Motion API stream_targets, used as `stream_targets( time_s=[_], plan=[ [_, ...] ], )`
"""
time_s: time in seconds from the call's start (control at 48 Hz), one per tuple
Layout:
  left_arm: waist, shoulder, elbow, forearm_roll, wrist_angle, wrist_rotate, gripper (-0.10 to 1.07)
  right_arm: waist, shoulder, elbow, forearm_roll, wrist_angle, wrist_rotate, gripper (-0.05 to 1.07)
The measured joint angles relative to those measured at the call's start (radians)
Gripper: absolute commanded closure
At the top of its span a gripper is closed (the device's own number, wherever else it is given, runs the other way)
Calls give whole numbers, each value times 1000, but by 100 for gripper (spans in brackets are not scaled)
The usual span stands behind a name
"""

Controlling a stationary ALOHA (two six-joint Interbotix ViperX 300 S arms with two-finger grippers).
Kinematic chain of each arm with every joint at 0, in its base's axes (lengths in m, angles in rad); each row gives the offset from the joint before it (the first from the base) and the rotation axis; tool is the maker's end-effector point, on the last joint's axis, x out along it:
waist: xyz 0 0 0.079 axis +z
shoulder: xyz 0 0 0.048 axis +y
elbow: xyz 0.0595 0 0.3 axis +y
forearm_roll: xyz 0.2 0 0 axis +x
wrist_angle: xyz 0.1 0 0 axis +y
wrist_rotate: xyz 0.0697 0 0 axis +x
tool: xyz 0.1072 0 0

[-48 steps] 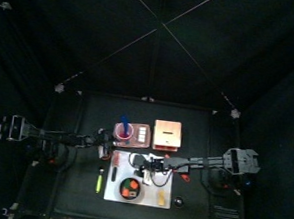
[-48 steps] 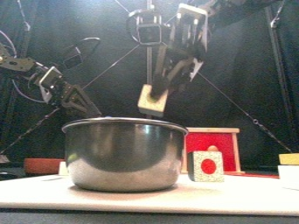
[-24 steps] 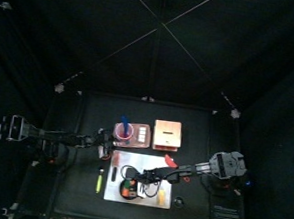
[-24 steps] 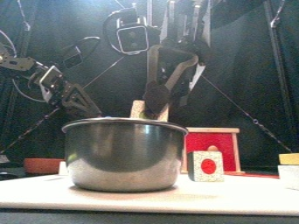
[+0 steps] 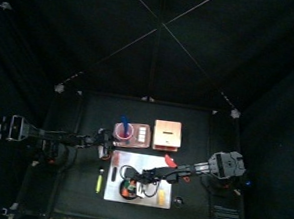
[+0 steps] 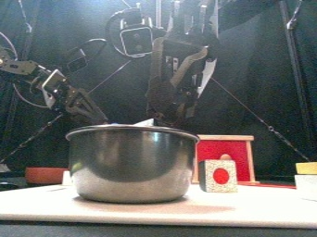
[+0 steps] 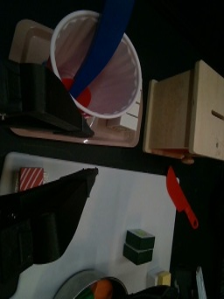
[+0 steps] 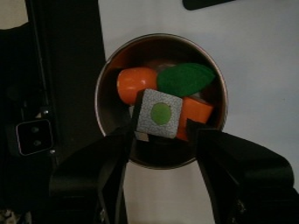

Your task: Put top two sushi roll pieces into soy sauce

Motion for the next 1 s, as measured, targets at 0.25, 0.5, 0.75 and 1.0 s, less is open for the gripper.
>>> stream_targets(
  time_s=[0.25, 0.5, 0.75, 1.0],
  plan=[
    [-34, -46, -2, 0, -9, 0, 22, -46, -201, 144, -77, -37, 8, 17],
    [-77, -94, -3, 8, -17, 3, 22, -135, -360, 367, -115, -222, 2, 17],
    [-98, -100, -8, 17, -23, 2, 22, -158, -485, 531, -227, -437, 5, 17],
    [-100, -101, -23, 12, -41, -3, 22, -160, -515, 574, -288, -515, 5, 17]
  ],
)
